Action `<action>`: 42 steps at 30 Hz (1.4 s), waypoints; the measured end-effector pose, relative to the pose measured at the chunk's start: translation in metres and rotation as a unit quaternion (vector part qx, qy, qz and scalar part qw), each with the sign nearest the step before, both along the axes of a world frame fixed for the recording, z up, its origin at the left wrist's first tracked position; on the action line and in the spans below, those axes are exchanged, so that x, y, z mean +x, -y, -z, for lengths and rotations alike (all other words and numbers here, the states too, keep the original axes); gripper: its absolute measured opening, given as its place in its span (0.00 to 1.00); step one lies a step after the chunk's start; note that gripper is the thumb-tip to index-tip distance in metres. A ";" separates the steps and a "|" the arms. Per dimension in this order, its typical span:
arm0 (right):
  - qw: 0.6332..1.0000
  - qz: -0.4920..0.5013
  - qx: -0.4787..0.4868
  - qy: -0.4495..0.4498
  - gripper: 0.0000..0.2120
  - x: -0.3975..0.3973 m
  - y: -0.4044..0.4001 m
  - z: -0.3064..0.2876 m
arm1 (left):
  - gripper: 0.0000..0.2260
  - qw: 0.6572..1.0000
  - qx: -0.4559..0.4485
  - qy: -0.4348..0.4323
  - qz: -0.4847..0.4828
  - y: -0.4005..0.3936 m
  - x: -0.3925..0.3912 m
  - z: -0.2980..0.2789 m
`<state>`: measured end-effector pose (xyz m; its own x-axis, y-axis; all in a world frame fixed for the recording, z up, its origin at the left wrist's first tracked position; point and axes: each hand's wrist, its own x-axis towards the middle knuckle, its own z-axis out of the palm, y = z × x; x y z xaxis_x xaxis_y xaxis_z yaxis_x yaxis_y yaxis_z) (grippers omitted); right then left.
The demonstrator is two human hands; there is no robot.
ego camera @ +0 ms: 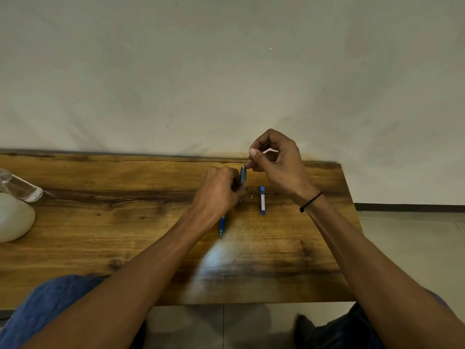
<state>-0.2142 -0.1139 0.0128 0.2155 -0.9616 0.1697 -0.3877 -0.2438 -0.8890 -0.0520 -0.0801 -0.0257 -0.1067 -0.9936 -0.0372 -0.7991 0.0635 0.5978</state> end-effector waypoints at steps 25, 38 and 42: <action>0.997 -0.017 -0.050 -0.060 0.03 0.003 -0.005 -0.011 | 0.07 1.000 -0.022 -0.008 0.007 -0.001 0.002 0.000; 0.997 -0.015 -0.053 -0.054 0.02 0.006 -0.007 -0.013 | 0.05 0.999 -0.051 0.000 0.016 0.002 0.004 0.001; 0.997 -0.014 -0.053 -0.055 0.02 0.007 -0.007 -0.014 | 0.04 0.998 -0.053 -0.001 0.017 0.002 0.004 0.001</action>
<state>-0.2074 -0.1070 0.0265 0.2655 -0.9326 0.2444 -0.4724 -0.3468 -0.8103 -0.0480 -0.0823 -0.0270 -0.1396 -0.9879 0.0682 -0.7946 0.1529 0.5875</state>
